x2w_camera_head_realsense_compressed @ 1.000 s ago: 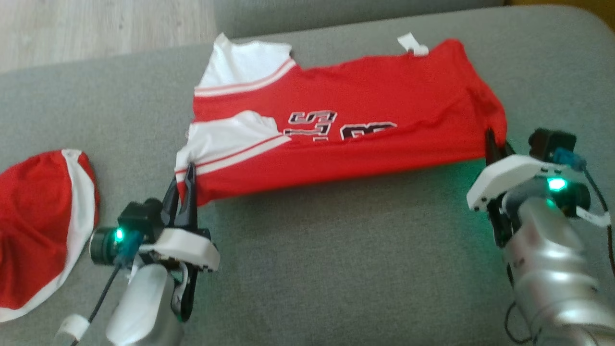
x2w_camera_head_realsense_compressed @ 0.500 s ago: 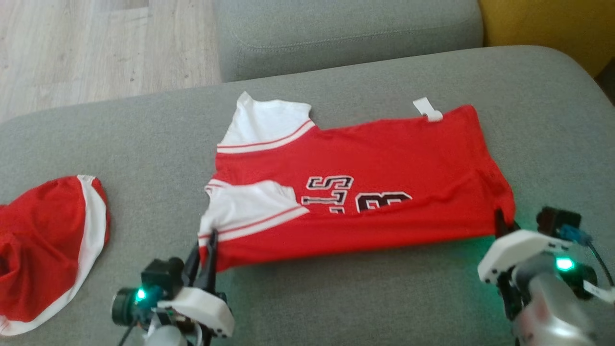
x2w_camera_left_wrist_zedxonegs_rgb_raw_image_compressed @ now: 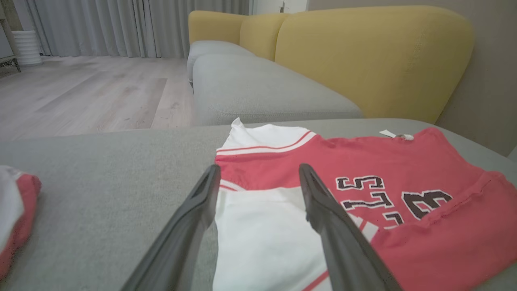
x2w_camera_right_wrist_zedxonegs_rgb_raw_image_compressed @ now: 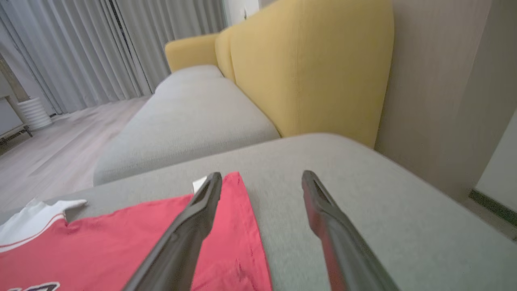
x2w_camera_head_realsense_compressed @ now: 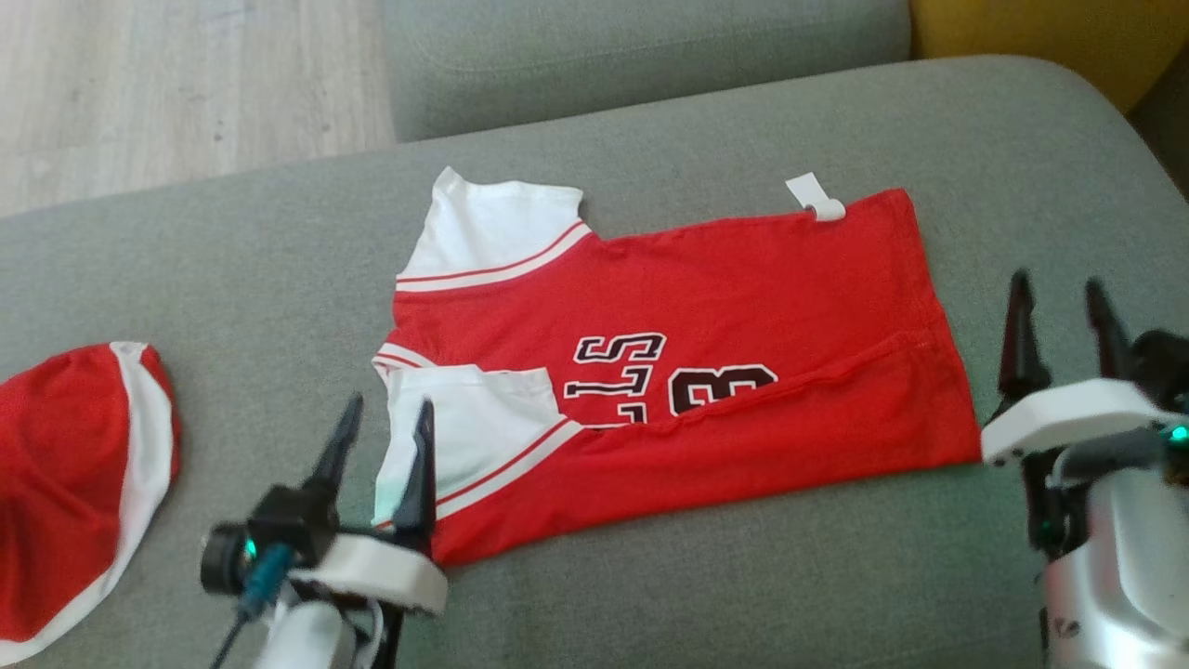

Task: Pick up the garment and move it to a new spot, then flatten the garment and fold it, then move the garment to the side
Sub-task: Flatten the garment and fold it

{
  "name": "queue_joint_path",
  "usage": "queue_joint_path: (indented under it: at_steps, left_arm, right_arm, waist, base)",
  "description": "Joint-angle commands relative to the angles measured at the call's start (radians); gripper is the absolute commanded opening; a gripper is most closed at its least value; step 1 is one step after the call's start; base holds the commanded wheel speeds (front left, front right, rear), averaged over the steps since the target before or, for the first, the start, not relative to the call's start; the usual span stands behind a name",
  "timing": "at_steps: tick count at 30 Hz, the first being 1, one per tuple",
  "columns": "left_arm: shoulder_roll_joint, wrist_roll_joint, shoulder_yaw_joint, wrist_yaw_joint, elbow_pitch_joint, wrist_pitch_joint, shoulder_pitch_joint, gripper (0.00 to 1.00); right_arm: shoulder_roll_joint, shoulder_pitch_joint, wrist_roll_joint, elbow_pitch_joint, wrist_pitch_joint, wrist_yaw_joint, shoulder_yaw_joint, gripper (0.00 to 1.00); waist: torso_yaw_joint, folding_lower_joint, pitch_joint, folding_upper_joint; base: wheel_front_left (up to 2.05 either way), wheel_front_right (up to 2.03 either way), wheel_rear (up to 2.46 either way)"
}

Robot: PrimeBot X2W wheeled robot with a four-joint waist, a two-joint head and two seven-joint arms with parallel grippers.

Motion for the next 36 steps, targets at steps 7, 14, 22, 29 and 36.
queue_joint_path:
  at_steps: [7,14,22,29,36]
  left_arm:
    - [0.056,-0.003,0.062,-0.017,-0.094,-0.027,-0.144,1.00]
    - [0.163,-0.011,0.052,-0.093,-0.080,0.145,-0.394,1.00]
    - [0.314,-0.136,-0.068,-0.131,0.074,0.481,-0.706,1.00]
    - [0.432,-0.284,-0.219,-0.131,0.169,0.638,-0.864,1.00]
    - [0.476,-0.347,-0.295,-0.131,0.247,0.660,-0.939,1.00]
  right_arm:
    - [-0.004,-0.045,-0.007,-0.173,0.023,0.007,0.046,1.00]
    - [-0.004,-0.145,-0.016,-0.237,0.071,0.007,0.110,1.00]
    - [-0.004,-0.275,-0.016,-0.265,0.098,0.007,0.182,1.00]
    - [-0.004,-0.318,-0.001,-0.268,0.087,0.007,0.215,1.00]
    - [-0.004,-0.320,0.022,-0.269,0.070,0.007,0.237,1.00]
  waist:
    - [-0.033,0.0000,0.068,0.0000]
    - [-0.079,0.0000,0.176,0.0000]
    - [-0.146,0.0000,0.310,0.0000]
    - [-0.186,0.0000,0.387,0.0000]
    - [-0.212,0.0000,0.426,0.0000]
  base:
    - [0.00,0.00,0.00]
    - [0.00,0.00,0.00]
    - [0.00,0.00,0.00]
    - [0.00,0.00,0.00]
    - [0.00,0.00,0.00]
